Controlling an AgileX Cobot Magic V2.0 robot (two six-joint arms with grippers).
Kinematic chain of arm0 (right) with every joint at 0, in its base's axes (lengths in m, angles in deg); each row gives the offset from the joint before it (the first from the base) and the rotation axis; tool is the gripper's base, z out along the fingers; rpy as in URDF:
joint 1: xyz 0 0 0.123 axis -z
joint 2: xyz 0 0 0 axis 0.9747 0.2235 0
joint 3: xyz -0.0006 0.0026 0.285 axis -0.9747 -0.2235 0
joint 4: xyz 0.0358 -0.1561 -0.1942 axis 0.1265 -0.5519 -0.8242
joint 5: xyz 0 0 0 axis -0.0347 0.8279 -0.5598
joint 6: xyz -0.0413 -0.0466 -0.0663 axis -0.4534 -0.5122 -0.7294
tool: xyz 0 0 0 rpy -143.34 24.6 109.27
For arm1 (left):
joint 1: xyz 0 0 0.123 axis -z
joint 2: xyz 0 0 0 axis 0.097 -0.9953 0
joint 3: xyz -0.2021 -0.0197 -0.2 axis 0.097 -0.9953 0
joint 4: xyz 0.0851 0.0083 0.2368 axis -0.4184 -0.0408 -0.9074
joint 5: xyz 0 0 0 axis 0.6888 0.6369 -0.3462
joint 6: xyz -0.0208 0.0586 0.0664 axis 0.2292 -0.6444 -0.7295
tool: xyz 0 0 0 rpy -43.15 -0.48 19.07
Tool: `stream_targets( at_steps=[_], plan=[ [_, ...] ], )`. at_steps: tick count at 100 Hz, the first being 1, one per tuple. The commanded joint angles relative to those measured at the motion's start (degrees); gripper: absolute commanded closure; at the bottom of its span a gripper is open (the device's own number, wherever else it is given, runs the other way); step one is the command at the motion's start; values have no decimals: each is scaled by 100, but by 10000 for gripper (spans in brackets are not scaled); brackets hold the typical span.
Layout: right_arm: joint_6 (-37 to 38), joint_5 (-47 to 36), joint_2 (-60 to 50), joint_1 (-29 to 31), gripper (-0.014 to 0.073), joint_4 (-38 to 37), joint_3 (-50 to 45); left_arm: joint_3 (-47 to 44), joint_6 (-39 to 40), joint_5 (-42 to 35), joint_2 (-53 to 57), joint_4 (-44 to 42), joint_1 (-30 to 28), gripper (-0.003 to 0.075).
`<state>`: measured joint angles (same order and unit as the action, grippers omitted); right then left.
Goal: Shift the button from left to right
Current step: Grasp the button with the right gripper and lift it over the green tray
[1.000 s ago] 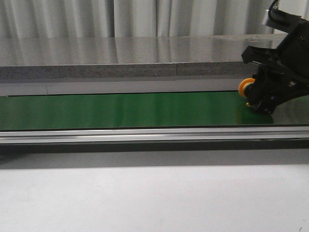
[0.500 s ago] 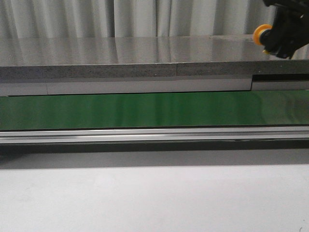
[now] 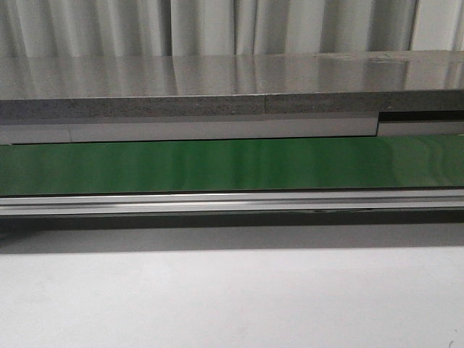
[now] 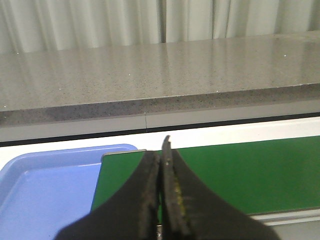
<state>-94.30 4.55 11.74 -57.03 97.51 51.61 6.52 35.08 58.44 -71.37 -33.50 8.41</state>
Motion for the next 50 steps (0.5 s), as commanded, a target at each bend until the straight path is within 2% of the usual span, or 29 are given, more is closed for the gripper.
stream_targets(
  at_steps=[1,50],
  plan=[
    [-53,-367,-43,182,411,-74,177,153,9,-476,-40,71,54,741],
    [-53,-639,1054,435,411,-465,177,153,9,-476,-40,71,54,741]
  ],
)
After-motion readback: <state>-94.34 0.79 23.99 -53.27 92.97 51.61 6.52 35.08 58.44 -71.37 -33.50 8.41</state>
